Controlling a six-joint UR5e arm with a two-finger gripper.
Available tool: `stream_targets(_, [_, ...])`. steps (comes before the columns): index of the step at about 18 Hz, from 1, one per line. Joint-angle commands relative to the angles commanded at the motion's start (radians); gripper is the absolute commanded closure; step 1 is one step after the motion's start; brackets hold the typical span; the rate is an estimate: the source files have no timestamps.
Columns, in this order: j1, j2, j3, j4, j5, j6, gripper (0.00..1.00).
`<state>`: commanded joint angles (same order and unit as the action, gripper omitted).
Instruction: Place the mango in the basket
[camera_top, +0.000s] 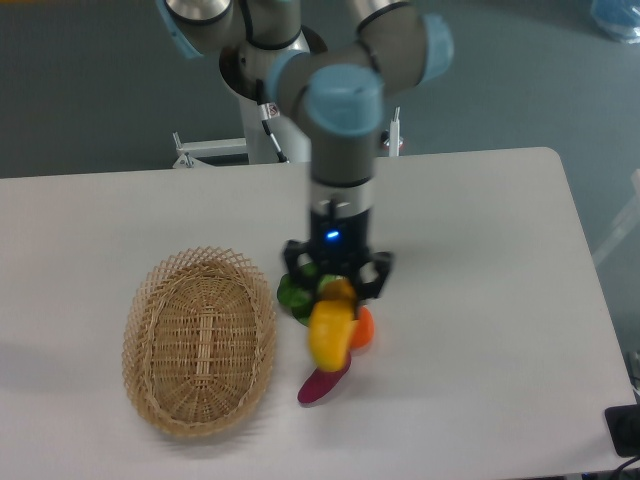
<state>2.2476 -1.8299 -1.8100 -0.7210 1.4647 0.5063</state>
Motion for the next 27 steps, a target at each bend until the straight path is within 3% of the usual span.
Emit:
stream_targets(5, [-0.124,-0.074,-0.020,0.003,0.052,-0.006,0.51])
stream_targets(12, [-0.172,-0.129,-0.029,0.002,0.063,-0.002,0.50])
stream_targets(14, [-0.174,-0.130,-0.034,0.002,0.063,0.000,0.41])
stream_targets(15, [-0.174,-0.134,-0.034,0.002,0.068,0.001,0.24])
stream_targets(16, [-0.174,-0.134,-0.031,0.002,0.075,0.003,0.00])
stream_targets(27, [-0.172,-0.092,-0.002,-0.002,0.134,0.004,0.00])
